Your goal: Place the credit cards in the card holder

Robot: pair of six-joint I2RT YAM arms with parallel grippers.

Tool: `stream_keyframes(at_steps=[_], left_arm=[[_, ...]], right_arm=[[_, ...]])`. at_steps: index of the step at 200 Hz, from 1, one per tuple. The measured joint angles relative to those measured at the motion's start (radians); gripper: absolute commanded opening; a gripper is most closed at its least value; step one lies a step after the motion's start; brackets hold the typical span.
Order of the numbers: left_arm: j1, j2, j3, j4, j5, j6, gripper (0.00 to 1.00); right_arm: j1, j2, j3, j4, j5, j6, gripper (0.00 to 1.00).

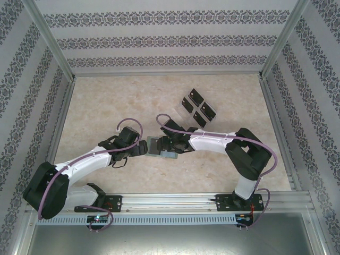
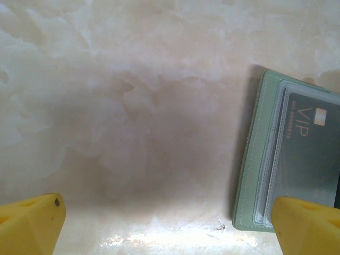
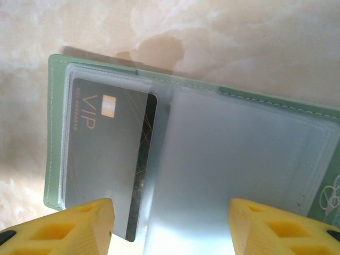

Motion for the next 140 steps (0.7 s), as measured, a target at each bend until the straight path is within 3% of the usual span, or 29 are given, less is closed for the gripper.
stream_keyframes(at_steps=[140], left_arm=[[0.000, 0.000, 0.000, 0.004, 0.000, 0.000, 1.00]], right_arm=[[0.000, -0.011, -0.024, -0.024, 0.027, 0.002, 0.60]])
